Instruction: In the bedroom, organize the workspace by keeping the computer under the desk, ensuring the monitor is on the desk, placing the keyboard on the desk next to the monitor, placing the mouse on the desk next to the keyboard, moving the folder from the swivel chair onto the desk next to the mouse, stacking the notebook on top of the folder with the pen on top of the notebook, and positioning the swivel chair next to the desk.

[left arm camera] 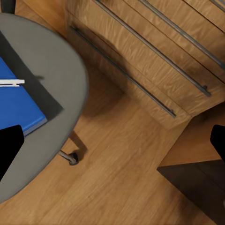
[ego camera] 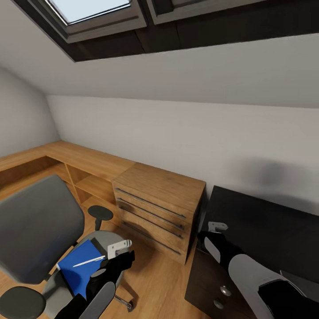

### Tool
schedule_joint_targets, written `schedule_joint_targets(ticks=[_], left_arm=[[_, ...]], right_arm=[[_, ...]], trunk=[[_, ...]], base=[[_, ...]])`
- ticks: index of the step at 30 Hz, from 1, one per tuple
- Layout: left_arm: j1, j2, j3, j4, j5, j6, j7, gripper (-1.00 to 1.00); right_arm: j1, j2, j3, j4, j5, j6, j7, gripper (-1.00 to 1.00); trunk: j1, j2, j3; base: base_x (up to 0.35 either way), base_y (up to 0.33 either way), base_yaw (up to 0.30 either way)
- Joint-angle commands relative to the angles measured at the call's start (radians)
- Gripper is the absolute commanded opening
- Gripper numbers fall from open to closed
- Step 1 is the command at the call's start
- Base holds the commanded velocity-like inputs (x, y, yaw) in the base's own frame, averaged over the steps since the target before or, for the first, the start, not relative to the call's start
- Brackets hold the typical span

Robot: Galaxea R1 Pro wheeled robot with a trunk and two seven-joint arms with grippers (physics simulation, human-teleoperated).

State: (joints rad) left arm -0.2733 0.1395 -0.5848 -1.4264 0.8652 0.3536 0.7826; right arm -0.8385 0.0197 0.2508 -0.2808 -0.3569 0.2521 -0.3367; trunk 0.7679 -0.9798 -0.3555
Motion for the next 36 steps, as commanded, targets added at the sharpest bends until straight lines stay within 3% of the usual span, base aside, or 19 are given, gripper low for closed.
schedule_joint_targets(ticks=[1,10,17,22,29,36], left_arm=[[-0.001,0.001,-0.002,-0.002,0.005,0.002,0.007,1.00],[-0.001,0.000,-0.003,-0.003,0.005,0.002,0.007,1.00],[-0.001,0.000,-0.003,-0.003,0.005,0.002,0.007,1.00],[-0.001,0.000,-0.003,-0.003,0.005,0.002,0.007,1.00],[-0.001,0.001,-0.003,-0.025,0.005,0.002,0.007,1.00],[-0.001,0.001,-0.005,-0.029,0.005,0.002,0.007,1.00]], right_arm=[[-0.001,-0.001,0.008,-0.002,-0.007,0.007,-0.007,1.00],[-0.001,-0.001,0.008,-0.003,-0.007,0.009,-0.007,1.00],[-0.001,-0.001,0.008,-0.002,-0.007,0.013,-0.005,1.00],[-0.001,-0.001,0.008,-0.003,-0.010,0.057,-0.003,1.00],[-0.001,-0.003,0.005,-0.003,-0.071,0.065,-0.002,1.00],[-0.001,-0.003,0.005,-0.003,-0.075,0.065,-0.002,1.00]], trunk=[[0.004,-0.008,-0.004],[0.039,-0.071,-0.033],[0.039,-0.071,-0.033],[0.039,-0.071,-0.033],[0.039,-0.071,-0.033],[0.050,-0.092,-0.042]], base=[[0.000,0.000,0.000],[0.000,0.000,0.000],[0.000,0.000,0.000],[0.000,0.000,0.000],[0.000,0.000,0.000],[0.000,0.000,0.000]])
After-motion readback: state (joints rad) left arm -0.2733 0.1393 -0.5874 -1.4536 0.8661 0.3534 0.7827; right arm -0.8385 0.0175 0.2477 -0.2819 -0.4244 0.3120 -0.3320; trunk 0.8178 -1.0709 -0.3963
